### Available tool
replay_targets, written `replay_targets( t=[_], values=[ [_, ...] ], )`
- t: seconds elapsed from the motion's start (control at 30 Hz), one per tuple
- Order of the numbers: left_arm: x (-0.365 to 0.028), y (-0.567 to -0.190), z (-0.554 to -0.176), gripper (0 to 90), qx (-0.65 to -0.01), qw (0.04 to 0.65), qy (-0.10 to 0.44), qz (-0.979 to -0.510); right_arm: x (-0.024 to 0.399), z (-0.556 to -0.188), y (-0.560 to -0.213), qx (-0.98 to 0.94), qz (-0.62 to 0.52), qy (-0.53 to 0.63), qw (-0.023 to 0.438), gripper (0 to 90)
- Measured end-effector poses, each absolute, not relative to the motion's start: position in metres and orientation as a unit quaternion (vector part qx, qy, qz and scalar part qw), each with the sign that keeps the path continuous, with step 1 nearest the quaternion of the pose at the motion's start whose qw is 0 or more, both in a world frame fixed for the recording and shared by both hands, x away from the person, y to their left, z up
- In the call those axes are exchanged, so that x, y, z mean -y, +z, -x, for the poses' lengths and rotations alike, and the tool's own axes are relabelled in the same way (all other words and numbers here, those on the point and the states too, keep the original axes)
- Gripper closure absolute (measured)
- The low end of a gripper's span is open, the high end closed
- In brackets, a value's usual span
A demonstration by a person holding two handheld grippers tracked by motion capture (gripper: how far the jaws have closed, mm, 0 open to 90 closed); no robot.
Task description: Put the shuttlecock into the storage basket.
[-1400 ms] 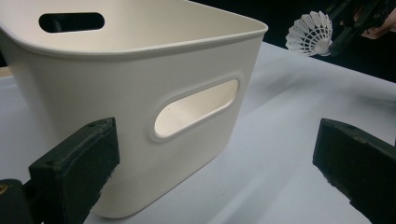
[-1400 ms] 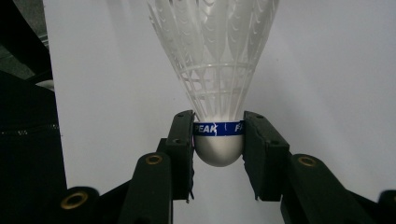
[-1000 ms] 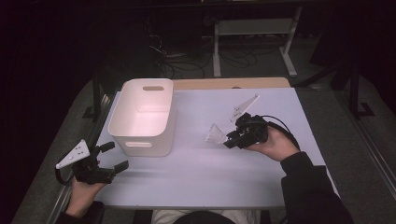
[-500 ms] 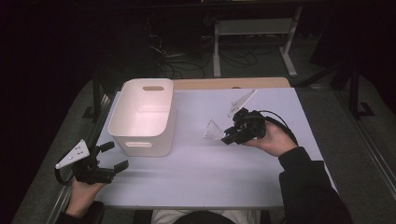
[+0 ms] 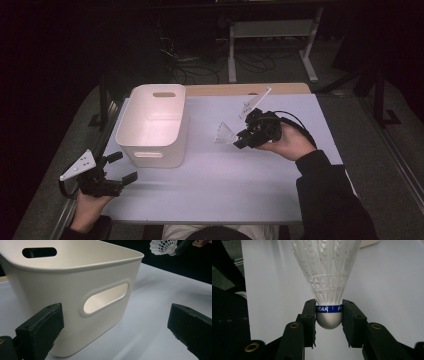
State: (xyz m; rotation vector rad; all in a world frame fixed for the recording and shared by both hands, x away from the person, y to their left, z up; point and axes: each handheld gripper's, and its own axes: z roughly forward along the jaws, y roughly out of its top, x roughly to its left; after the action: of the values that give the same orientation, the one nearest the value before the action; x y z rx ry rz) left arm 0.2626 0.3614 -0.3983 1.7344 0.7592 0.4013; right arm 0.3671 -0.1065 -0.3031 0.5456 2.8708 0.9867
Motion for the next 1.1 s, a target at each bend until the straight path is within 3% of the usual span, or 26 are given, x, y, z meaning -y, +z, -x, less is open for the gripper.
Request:
replay_targets(
  t=[1.1],
  values=[
    [-0.361,-0.398,-0.263,0.3,-0.322,0.567,0.170,-0.739,0.076,-0.385,-0.262,-0.931,-0.150,0.329,0.040,64.0]
  ],
)
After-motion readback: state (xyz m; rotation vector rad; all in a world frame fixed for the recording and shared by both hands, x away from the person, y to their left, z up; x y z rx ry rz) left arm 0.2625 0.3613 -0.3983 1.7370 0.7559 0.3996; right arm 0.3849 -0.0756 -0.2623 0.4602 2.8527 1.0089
